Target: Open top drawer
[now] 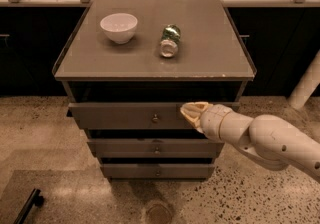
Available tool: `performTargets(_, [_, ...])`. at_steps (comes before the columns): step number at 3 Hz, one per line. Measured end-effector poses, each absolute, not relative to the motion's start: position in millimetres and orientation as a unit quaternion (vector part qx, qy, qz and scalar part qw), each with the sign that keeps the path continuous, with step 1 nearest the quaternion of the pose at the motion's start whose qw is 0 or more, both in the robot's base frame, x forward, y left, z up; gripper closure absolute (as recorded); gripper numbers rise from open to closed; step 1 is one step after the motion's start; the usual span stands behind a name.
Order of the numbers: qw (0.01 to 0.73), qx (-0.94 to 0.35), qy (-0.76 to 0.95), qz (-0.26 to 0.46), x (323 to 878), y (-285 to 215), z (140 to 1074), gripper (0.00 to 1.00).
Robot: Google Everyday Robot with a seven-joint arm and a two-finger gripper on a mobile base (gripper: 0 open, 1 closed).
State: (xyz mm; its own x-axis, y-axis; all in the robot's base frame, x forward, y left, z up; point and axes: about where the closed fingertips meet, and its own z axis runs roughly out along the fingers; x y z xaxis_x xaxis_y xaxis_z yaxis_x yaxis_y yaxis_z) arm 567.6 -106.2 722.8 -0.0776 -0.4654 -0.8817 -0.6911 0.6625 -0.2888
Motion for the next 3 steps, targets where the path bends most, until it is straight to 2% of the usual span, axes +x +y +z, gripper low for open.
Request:
performTargets(2, [0.568,-0.380,0.728,0.046,616,-147,712,1.00])
performTargets(3, [0.575,-0.362,0.733,0.041,636,-160,707,1.00])
